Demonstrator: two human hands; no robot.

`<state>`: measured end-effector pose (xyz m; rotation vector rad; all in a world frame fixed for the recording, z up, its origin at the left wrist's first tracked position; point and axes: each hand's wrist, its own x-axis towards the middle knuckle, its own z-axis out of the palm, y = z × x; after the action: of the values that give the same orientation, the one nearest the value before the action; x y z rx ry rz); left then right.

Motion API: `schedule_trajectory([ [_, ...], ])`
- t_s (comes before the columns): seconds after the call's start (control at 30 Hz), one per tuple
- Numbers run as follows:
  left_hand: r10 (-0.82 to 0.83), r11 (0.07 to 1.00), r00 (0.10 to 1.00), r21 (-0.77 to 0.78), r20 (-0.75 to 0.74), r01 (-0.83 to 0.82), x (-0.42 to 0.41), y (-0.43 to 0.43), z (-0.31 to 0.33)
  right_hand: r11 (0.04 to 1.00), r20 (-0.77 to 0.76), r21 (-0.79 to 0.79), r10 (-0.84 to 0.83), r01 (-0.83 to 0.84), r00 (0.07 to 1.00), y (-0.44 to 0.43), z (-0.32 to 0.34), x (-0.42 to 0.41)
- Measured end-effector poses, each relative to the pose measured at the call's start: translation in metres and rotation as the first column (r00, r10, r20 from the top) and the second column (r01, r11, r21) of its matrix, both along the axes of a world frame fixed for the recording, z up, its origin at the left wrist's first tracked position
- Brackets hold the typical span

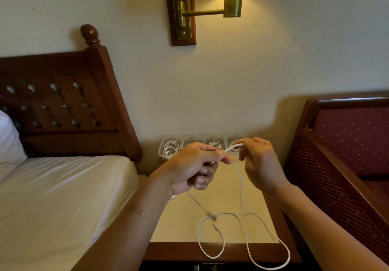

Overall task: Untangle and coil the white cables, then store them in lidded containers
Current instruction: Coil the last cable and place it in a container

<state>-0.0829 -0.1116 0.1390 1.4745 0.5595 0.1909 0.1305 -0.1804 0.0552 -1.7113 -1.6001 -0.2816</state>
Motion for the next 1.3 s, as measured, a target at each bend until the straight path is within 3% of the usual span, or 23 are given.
schedule_trajectory([
  [0.1, 0.052, 0.999, 0.999, 0.007, 0.012, -0.052, -0.004, 0.001, -0.001, 0.976, -0.039, -0.133, -0.178, 0.172, 0.983, 0.004, -0.003, 0.016],
  [0.13, 0.062, 0.998, 0.998, 0.012, 0.02, -0.063, -0.003, 0.001, -0.002, 0.984, -0.04, -0.12, -0.14, 0.134, 0.989, 0.003, -0.003, 0.013],
  [0.23, 0.066, 0.998, 0.997, 0.014, 0.049, -0.067, 0.002, -0.001, -0.005, 0.978, 0.073, 0.02, 0.206, -0.208, 0.976, -0.007, 0.002, -0.015],
  [0.3, 0.038, 0.999, 0.998, 0.011, 0.045, -0.038, 0.003, -0.003, -0.006, 0.951, 0.163, 0.058, 0.292, -0.304, 0.942, -0.007, 0.004, -0.019],
  [0.37, 0.016, 1.0, 0.999, -0.004, 0.049, -0.016, 0.0, -0.006, -0.008, 0.966, 0.092, 0.102, 0.229, -0.238, 0.969, 0.0, 0.001, -0.008],
  [0.5, 0.059, 0.997, 0.993, -0.049, 0.103, -0.054, -0.005, -0.012, -0.012, 0.987, -0.233, 0.148, 0.099, -0.065, 0.967, 0.009, -0.003, 0.005],
  [0.67, 0.054, 0.998, 0.987, 0.015, 0.149, -0.057, 0.0, -0.018, -0.013, 0.936, -0.168, 0.142, 0.345, -0.323, 0.924, 0.002, -0.003, -0.021],
  [0.77, 0.033, 0.999, 0.981, -0.017, 0.191, -0.031, 0.0, -0.021, -0.012, 0.976, -0.326, 0.088, 0.215, -0.197, 0.921, 0.01, -0.007, -0.018],
  [0.9, 0.147, 0.989, 0.932, -0.071, 0.33, -0.131, 0.01, -0.023, -0.017, 0.978, -0.463, -0.012, 0.178, -0.207, 0.868, 0.007, -0.008, -0.045],
  [1.0, 0.337, 0.94, 0.822, -0.217, 0.459, -0.264, 0.023, -0.017, -0.025, 0.967, -0.466, -0.037, 0.206, -0.251, 0.861, -0.007, -0.009, -0.076],
  [1.13, 0.47, 0.88, 0.757, -0.307, 0.455, -0.362, 0.033, -0.014, -0.034, 0.948, -0.461, -0.168, 0.166, -0.269, 0.872, -0.02, -0.006, -0.092],
  [1.23, 0.457, 0.889, 0.763, -0.236, 0.458, -0.392, 0.033, -0.009, -0.041, 0.945, -0.354, -0.25, 0.113, -0.21, 0.928, -0.025, -0.007, -0.088],
  [1.3, 0.407, 0.907, 0.796, -0.099, 0.448, -0.408, 0.031, -0.004, -0.044, 0.95, -0.279, -0.265, 0.089, -0.166, 0.956, -0.03, -0.005, -0.083],
])
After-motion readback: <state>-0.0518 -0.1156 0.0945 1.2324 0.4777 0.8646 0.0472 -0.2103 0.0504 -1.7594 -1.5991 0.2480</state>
